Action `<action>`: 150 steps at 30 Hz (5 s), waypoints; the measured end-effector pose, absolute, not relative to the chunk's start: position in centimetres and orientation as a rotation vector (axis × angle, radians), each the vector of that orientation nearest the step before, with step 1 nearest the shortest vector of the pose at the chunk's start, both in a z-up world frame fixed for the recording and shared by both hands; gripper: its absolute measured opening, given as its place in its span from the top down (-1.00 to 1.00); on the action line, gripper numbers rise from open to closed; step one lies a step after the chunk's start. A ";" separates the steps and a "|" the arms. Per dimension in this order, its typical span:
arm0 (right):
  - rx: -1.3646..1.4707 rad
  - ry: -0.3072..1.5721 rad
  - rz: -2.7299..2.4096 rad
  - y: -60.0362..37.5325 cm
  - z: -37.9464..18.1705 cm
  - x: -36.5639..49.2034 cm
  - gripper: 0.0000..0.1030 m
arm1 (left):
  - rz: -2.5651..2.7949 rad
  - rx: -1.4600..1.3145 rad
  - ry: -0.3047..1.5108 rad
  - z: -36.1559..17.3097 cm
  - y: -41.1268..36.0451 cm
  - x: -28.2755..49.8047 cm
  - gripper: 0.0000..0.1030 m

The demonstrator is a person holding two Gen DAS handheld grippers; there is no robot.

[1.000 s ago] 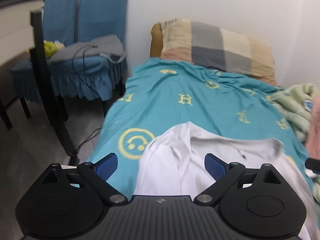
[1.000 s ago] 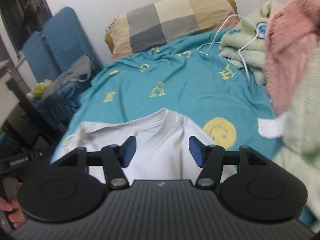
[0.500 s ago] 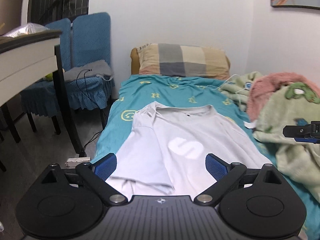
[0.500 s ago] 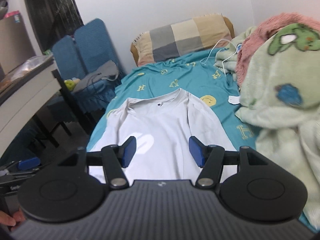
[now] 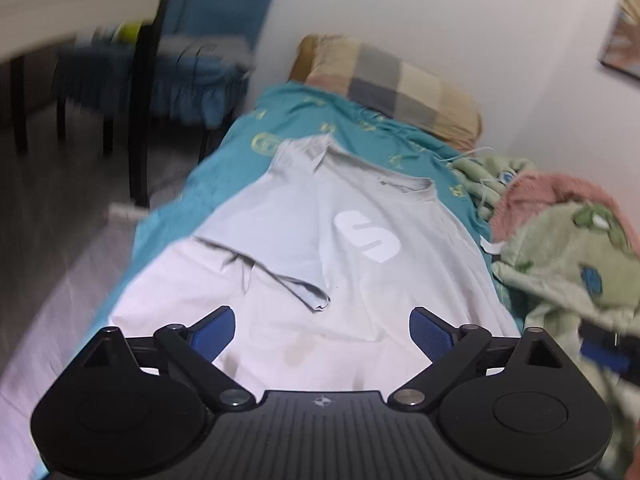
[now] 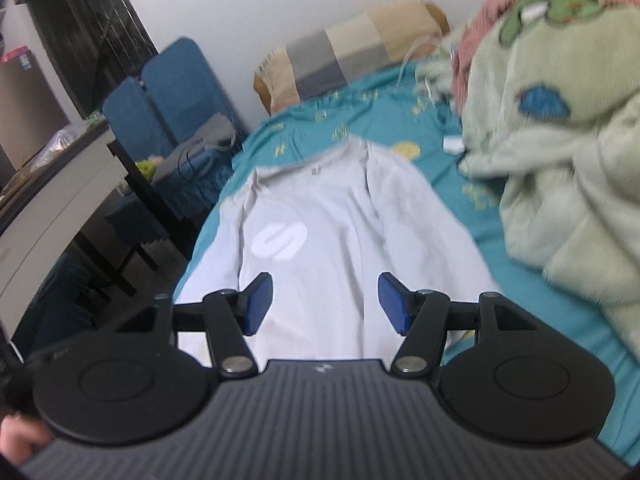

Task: Fold clothes

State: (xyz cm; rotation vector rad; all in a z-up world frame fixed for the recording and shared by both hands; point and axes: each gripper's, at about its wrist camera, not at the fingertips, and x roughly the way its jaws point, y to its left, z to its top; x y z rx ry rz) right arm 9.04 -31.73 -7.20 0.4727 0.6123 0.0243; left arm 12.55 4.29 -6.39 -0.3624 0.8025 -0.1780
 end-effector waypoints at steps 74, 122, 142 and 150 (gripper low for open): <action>0.683 0.781 -0.099 -35.6 -14.7 16.3 -0.21 | -0.442 0.223 0.657 -10.3 -18.3 36.8 0.92; 0.630 0.835 0.020 -31.9 -13.8 15.0 -0.22 | -0.339 0.115 1.413 -9.1 12.0 12.5 0.88; 0.860 0.828 0.278 -30.1 -15.2 19.8 -0.20 | -0.582 0.131 1.203 -1.9 3.1 5.0 0.90; 0.875 0.828 0.189 -26.6 -20.6 33.1 -0.11 | -0.586 0.001 1.193 -4.5 5.9 5.9 0.90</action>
